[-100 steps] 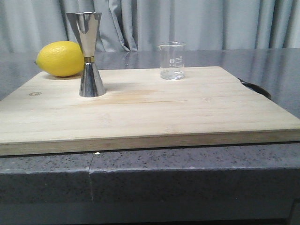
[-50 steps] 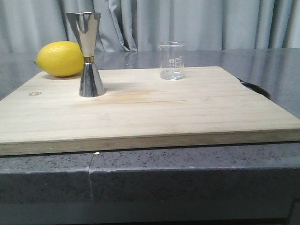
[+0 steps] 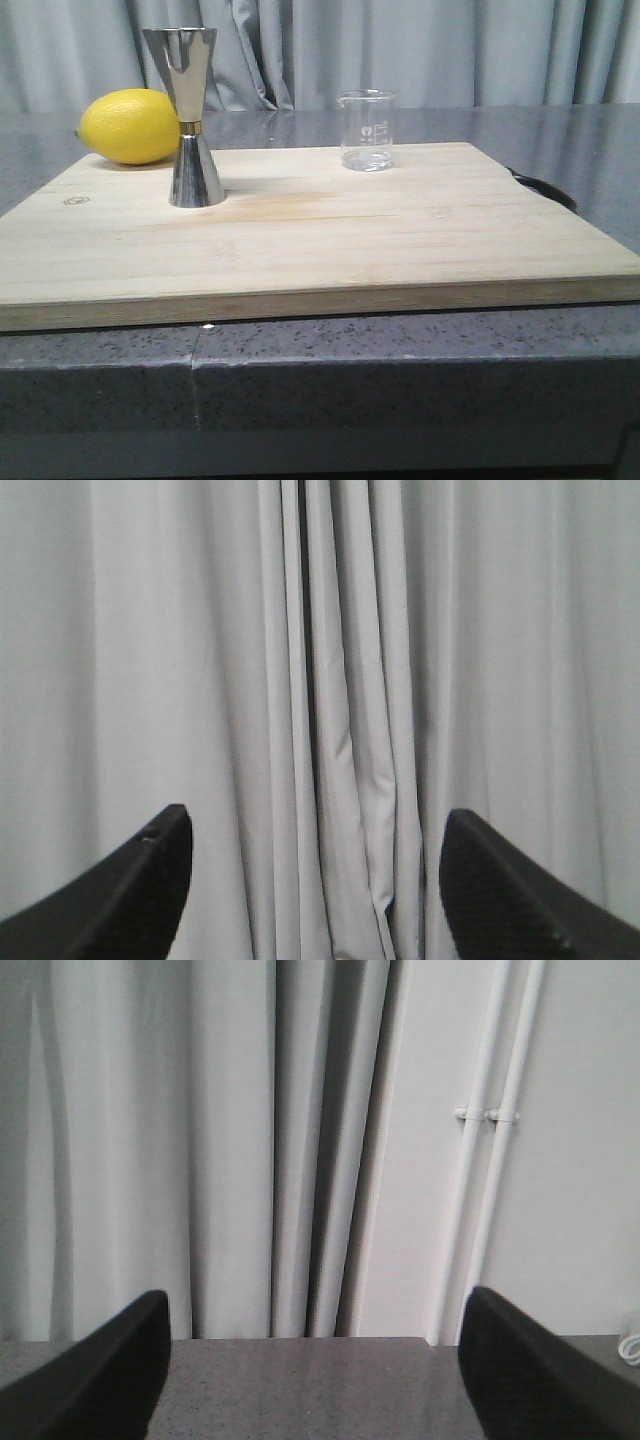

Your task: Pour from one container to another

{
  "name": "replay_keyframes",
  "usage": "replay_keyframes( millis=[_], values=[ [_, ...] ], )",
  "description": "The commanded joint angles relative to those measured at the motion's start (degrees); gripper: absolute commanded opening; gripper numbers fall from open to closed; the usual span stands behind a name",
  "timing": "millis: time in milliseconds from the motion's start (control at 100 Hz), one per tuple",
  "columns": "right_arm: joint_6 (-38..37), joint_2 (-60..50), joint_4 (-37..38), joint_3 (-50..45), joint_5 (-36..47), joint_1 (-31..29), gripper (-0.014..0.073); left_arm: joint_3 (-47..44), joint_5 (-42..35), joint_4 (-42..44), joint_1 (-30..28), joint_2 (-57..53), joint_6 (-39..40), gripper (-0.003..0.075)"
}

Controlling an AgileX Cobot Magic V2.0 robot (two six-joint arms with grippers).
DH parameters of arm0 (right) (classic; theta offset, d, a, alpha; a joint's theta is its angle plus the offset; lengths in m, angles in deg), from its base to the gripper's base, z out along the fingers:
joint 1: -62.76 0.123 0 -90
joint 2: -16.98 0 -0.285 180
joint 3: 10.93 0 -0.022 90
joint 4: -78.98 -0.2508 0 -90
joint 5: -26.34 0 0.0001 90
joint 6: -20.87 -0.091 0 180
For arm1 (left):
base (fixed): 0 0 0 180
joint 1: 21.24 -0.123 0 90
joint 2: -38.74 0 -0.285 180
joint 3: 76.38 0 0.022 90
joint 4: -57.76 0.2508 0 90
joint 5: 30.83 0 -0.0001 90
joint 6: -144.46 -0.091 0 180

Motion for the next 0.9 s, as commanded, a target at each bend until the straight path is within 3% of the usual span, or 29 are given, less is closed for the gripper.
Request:
replay_keyframes(
  millis=[0, 140, 570, 890],
  values=[
    [0.36, -4.98, -0.34, 0.38, 2.08, -0.3, 0.0533, -3.0, 0.21, -0.65, 0.56, -3.94, 0.33, 0.0472],
    [0.36, -13.1, -0.34, -3.98, 2.85, 1.78, 0.0533, -12.11, -0.01, -0.76, 0.56, -11.39, 0.33, 0.0472],
    [0.08, -32.85, -3.56, -21.95, -7.77, 10.11, 0.0528, -38.0, -3.08, -0.87, 0.56, -30.94, 0.33, 0.0472],
    [0.08, -37.36, -5.93, -28.68, -11.32, 10.11, 0.0303, -47.97, -3.96, -1.45, 0.56, -34.83, 0.33, 0.0448]
  ],
)
